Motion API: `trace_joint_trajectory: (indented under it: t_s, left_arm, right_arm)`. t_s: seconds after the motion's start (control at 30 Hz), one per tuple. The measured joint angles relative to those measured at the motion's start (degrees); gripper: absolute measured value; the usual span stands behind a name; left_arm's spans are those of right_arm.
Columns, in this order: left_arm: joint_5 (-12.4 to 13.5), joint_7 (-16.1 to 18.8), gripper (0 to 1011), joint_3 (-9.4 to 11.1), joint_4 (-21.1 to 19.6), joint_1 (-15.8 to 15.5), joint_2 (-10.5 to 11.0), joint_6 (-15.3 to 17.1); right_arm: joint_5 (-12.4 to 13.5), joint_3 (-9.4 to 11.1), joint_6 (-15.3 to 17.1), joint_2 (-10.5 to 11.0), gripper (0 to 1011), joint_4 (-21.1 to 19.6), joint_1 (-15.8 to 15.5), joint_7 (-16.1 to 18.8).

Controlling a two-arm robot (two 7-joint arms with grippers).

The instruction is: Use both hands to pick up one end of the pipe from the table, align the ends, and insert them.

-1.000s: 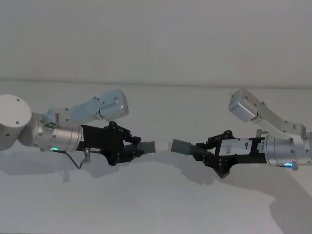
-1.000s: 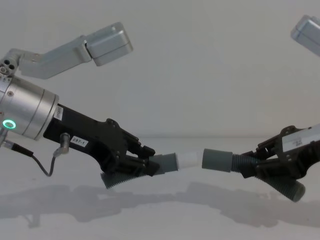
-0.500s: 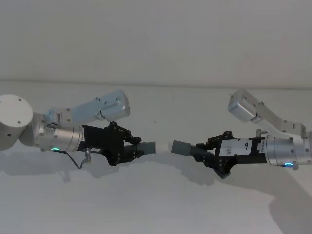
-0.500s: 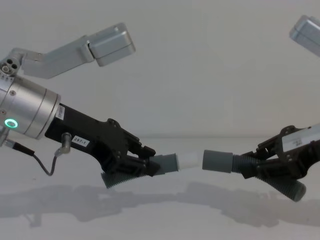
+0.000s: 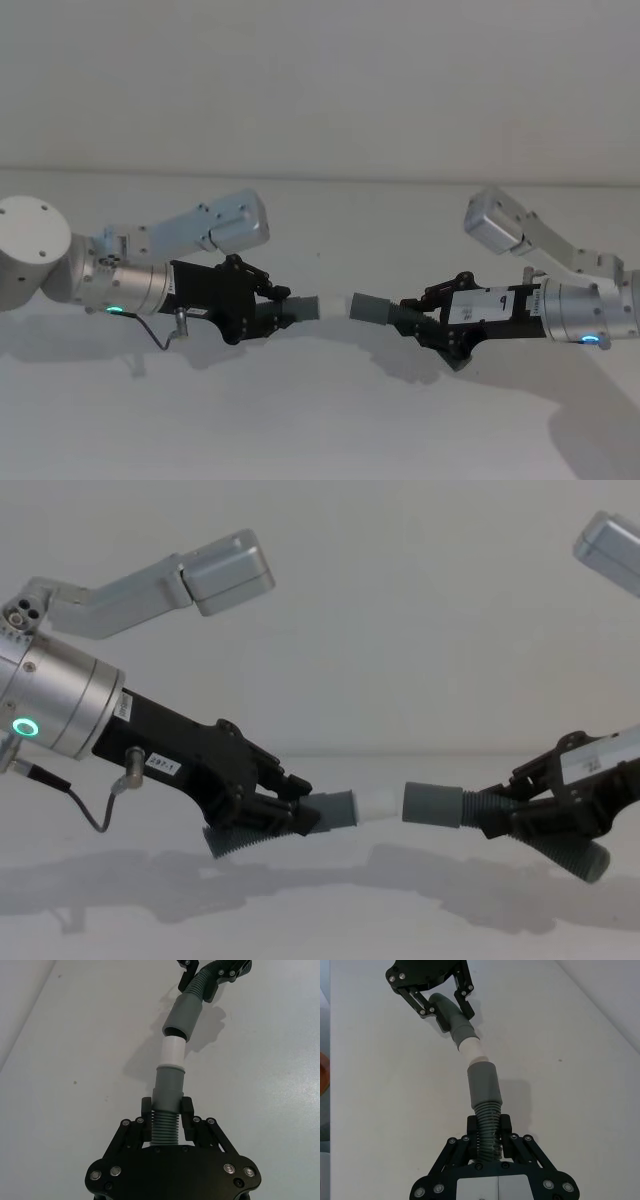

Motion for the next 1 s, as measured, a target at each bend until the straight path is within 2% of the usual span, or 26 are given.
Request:
trace_joint_trajectory:
  t_s: [1.0]
  left_arm:
    - [0.9, -0.3, 334, 0.9, 0.7, -0.7, -0.9, 0.5]
  right_arm:
    - [0.0, -1.4, -0.9, -0.2, 264, 1.0, 1.6, 1.9]
